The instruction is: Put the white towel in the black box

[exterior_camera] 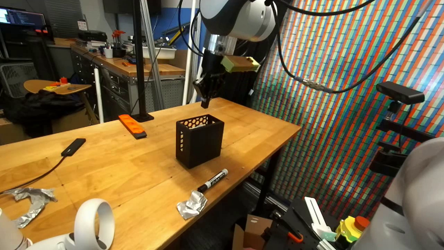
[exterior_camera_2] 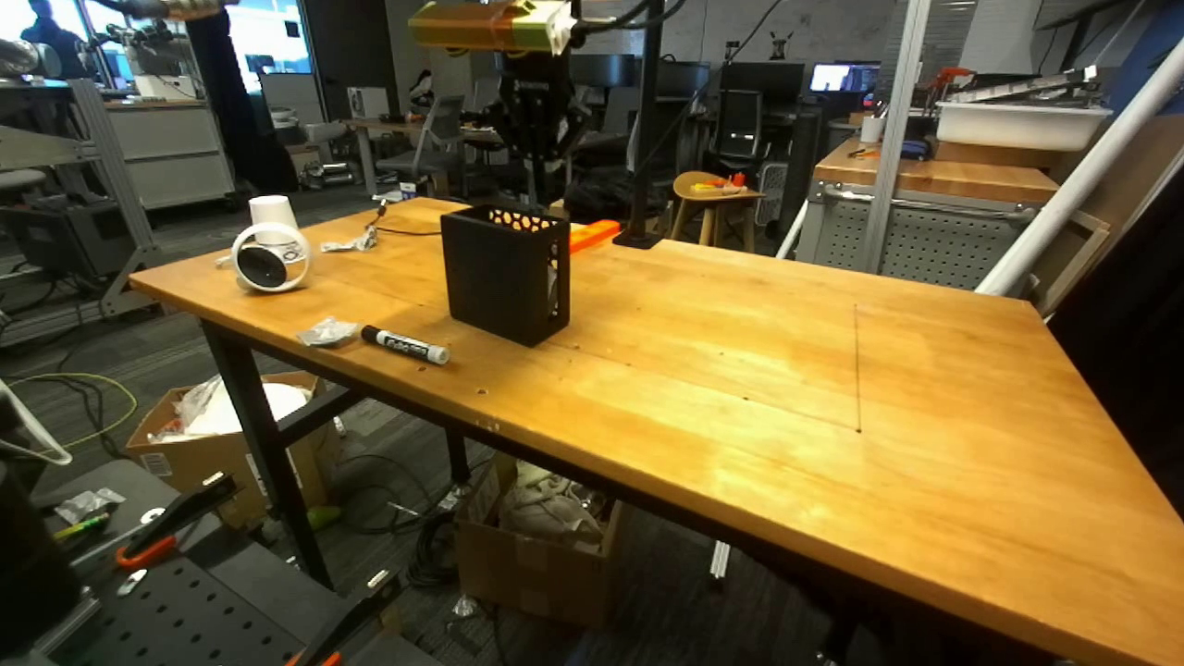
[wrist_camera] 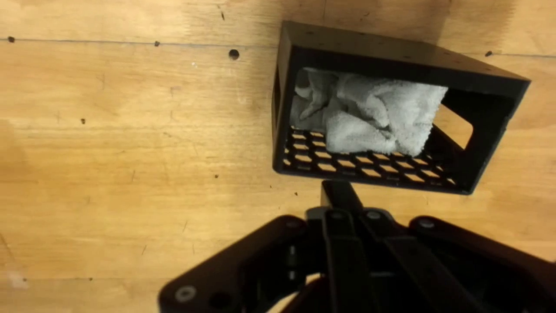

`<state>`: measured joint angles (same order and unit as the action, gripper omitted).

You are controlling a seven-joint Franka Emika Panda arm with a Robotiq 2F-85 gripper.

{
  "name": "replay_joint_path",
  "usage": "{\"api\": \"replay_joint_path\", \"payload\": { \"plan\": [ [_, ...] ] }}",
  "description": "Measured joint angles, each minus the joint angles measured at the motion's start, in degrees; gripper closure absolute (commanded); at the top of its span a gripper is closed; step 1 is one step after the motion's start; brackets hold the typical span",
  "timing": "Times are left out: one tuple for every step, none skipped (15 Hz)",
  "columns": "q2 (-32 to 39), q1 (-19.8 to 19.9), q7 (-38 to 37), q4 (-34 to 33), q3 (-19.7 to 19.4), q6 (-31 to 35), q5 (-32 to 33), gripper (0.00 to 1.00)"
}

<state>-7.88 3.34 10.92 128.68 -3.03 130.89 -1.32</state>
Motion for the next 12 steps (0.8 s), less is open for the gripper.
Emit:
{"api": "replay_joint_path", "payload": {
  "plan": [
    [-1.0,0.1,-0.4,-0.1,-0.1,0.0,0.0,0.74],
    [-1.9,0.2,-0.9,-0.2,-0.2,0.0,0.1,0.97],
    [-2.8,0.4,-1.7,-0.3,-0.2,0.1,0.1,0.92],
    [-3.6,0.5,-2.3,-0.3,-0.3,0.1,0.1,0.83],
    [-4.2,0.5,-2.6,-0.3,-0.3,0.1,0.1,0.76],
    [-4.6,0.6,-2.8,-0.2,-0.3,0.1,0.1,0.74],
    [-4.6,0.6,-2.9,-0.2,-0.3,0.1,0.1,0.74],
    [-4.6,0.6,-3.0,-0.2,-0.3,0.1,0.1,0.74],
    [-4.6,0.6,-3.0,-0.1,-0.3,0.1,0.1,0.74],
    [-4.6,0.6,-3.1,-0.1,-0.3,0.1,0.1,0.74],
    [-4.6,0.6,-3.1,-0.1,-0.3,0.1,0.1,0.74],
    [-4.6,0.6,-3.1,-0.1,-0.3,0.1,0.1,0.74]
  ]
}}
